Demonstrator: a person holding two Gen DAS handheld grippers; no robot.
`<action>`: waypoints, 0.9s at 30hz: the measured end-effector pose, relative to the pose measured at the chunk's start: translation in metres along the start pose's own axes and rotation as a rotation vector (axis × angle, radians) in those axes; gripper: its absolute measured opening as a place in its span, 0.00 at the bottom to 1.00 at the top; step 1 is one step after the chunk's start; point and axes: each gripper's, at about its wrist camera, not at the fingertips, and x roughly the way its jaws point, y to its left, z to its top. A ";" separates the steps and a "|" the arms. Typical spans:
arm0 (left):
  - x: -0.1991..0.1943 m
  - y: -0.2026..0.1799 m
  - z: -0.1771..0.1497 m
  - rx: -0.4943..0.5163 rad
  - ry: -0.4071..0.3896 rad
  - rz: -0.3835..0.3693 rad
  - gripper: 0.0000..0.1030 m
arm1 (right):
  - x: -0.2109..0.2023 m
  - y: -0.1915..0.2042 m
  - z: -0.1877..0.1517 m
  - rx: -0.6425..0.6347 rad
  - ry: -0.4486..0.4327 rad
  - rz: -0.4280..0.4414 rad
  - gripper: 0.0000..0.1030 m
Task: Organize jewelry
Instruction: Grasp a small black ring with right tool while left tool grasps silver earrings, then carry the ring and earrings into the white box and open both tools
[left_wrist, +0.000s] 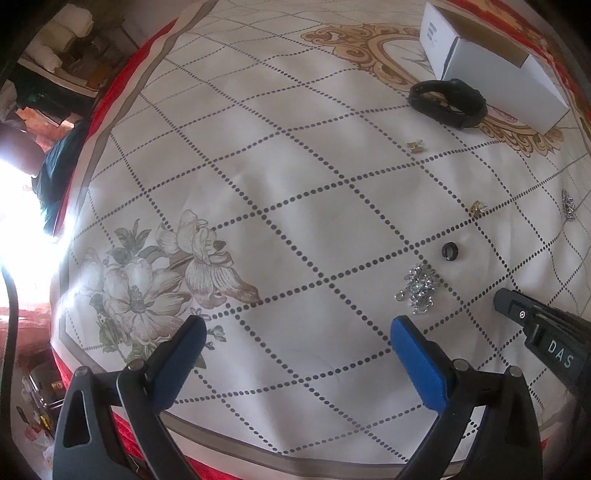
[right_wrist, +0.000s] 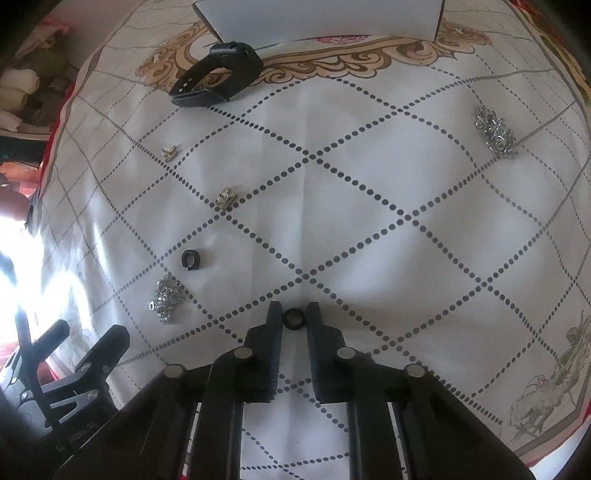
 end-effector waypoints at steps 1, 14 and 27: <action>0.002 0.003 -0.001 0.002 0.000 -0.002 0.98 | -0.003 0.000 -0.001 0.009 -0.009 0.008 0.13; 0.011 -0.028 0.003 -0.012 0.073 -0.310 0.79 | -0.040 -0.049 -0.003 0.075 -0.069 -0.007 0.13; 0.016 -0.055 0.005 0.095 0.054 -0.209 0.10 | -0.043 -0.086 -0.004 0.134 -0.073 -0.010 0.13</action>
